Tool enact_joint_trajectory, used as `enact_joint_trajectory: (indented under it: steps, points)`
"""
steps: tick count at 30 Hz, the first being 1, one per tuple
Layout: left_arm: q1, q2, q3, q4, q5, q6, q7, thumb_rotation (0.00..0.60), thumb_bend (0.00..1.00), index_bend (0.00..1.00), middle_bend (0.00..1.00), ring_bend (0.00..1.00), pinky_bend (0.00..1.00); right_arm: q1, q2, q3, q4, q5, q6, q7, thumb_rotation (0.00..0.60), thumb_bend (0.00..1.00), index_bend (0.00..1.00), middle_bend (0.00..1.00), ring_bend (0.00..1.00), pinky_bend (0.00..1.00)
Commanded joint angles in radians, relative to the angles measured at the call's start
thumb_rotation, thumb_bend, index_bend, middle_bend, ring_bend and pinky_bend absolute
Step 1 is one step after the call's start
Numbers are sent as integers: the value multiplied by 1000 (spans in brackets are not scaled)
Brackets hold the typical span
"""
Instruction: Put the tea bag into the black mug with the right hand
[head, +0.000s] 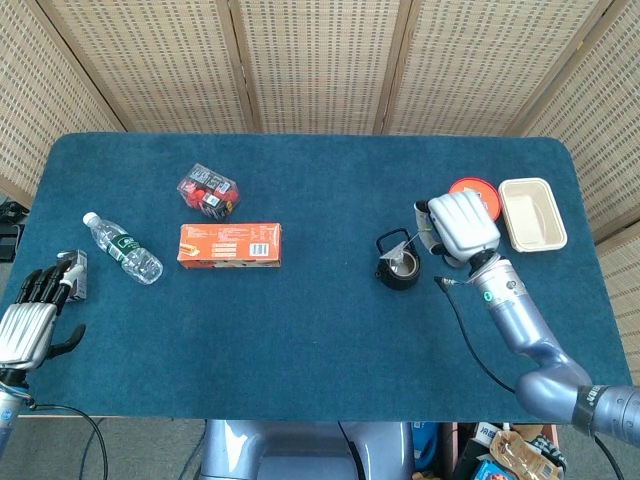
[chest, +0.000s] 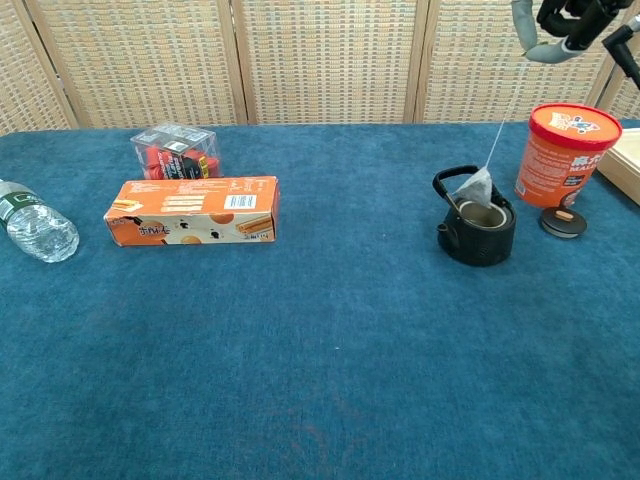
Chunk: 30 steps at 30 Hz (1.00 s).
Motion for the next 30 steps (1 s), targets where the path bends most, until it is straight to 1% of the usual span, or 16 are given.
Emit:
enact_joint_trajectory:
  steps: [1, 8, 20, 26, 30]
  points:
    - [0, 1, 0, 0, -1, 1, 0, 600, 378, 0, 0, 0, 0, 5, -4, -4, 10, 8, -5, 6, 600, 581, 658, 901, 960, 996]
    - [1, -1, 1, 1, -3, -2, 2, 600, 377, 0, 0, 0, 0, 19, -27, -24, 55, 26, -27, 17, 600, 581, 658, 901, 960, 995]
    - [0, -5, 4, 9, -9, -12, -3, 600, 377, 0, 0, 0, 0, 30, -51, -37, 95, 43, -40, 31, 600, 580, 658, 901, 960, 996]
    - [-1, -6, 4, 14, -11, -16, -8, 600, 377, 0, 0, 0, 0, 32, -76, -62, 117, 50, -49, 27, 600, 580, 658, 901, 960, 996]
    - [-1, -6, 3, 17, -12, -17, -11, 600, 377, 0, 0, 0, 0, 28, -96, -83, 126, 34, -38, 13, 600, 581, 659, 901, 960, 995]
